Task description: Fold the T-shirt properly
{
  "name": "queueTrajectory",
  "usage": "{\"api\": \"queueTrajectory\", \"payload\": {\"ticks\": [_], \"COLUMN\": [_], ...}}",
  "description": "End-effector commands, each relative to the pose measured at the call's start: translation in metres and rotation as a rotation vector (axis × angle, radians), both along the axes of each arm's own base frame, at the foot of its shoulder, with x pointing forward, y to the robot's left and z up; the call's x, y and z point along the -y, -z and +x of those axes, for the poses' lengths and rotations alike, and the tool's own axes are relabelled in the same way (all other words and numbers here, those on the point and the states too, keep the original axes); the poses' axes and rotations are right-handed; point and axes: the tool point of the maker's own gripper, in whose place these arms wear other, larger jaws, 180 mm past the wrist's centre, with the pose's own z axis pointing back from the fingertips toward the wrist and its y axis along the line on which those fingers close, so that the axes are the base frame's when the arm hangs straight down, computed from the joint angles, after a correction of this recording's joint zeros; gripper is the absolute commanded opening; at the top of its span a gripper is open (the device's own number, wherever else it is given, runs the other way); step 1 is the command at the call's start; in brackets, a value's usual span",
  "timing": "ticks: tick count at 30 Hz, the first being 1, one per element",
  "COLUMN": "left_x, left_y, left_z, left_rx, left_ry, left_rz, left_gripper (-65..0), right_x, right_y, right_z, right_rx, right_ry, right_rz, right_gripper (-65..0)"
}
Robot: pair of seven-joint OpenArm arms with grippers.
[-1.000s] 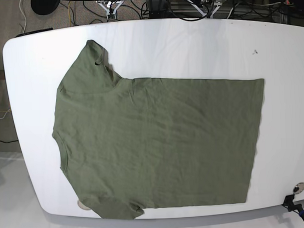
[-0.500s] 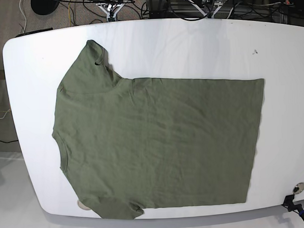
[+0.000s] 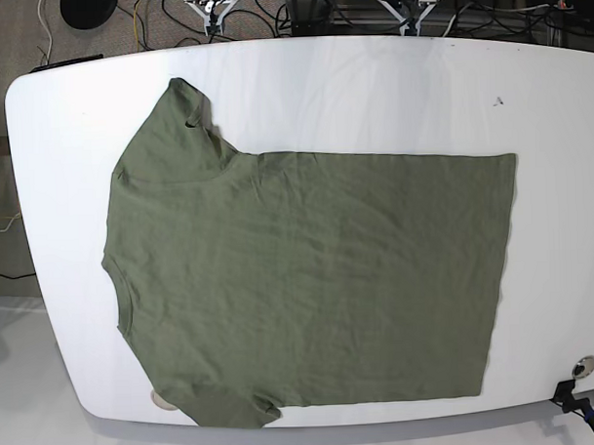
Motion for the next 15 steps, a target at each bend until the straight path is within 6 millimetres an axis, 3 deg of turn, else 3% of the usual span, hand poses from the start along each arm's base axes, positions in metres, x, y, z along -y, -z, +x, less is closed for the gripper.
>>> {"api": "queueTrajectory", "payload": {"ticks": [1,15], "left_x": [0.001,-0.003], "left_y": [0.000,0.000], "left_z": [0.008,-0.010], "left_rx": [0.021,-0.008], "left_ry": [0.004,0.001], "left_rz": [-0.001,0.006], "left_gripper": [-64.2,-63.9], "right_x": [-0.001,0.009], "right_y": [0.000,0.000], "right_z": [0.003,0.001], "right_rx": [0.008,0.011], "right_ry": [0.005,0.002], "right_rz": [0.000,-0.015], "right_gripper": [-64.9,-64.9]}}
